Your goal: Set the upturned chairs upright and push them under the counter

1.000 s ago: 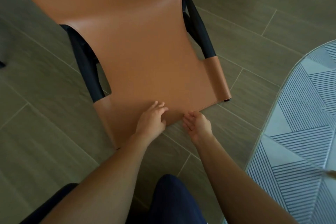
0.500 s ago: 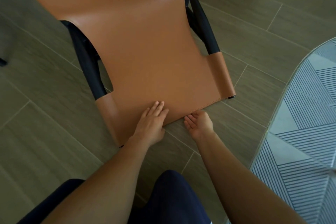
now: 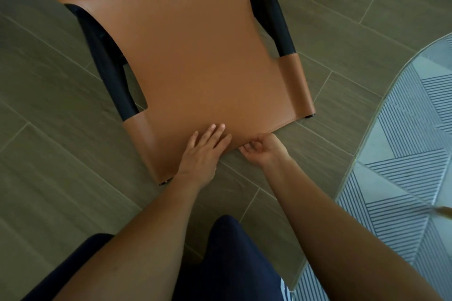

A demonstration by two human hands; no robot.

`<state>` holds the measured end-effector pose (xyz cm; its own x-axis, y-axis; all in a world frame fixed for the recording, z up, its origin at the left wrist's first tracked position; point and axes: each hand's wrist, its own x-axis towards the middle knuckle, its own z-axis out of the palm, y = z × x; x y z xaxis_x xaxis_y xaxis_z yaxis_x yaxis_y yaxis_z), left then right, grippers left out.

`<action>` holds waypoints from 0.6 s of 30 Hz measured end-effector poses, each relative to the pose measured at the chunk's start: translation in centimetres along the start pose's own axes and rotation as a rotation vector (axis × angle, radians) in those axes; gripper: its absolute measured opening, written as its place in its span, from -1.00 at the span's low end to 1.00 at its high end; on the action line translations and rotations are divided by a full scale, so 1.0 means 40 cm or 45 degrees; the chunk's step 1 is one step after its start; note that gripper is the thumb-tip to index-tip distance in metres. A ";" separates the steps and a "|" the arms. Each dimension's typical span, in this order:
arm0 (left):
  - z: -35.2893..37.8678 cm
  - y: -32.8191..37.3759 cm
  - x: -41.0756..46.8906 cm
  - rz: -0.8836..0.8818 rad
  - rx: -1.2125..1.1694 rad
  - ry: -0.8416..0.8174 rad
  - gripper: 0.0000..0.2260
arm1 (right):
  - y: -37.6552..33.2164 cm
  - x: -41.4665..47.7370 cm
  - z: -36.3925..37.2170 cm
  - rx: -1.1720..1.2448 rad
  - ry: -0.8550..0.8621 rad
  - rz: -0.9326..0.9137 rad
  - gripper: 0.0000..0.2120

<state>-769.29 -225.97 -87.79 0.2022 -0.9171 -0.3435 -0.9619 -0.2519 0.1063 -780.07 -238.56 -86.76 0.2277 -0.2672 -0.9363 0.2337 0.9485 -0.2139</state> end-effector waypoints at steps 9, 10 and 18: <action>-0.053 0.022 -0.042 -0.092 -0.053 -0.024 -0.30 | -0.014 -0.097 0.029 0.006 0.043 0.041 -0.77; -0.057 0.022 -0.048 -0.088 -0.047 -0.004 -0.30 | -0.015 -0.110 0.029 0.008 0.047 0.044 -0.76; -0.234 0.074 -0.182 -0.346 -0.245 0.092 -0.37 | -0.030 -0.337 0.059 0.028 0.058 0.134 -0.88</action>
<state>-771.90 -222.93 -76.25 0.4658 -0.8261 -0.3170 -0.8199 -0.5377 0.1965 -781.20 -236.50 -73.23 0.2093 -0.1577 -0.9651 0.2317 0.9668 -0.1077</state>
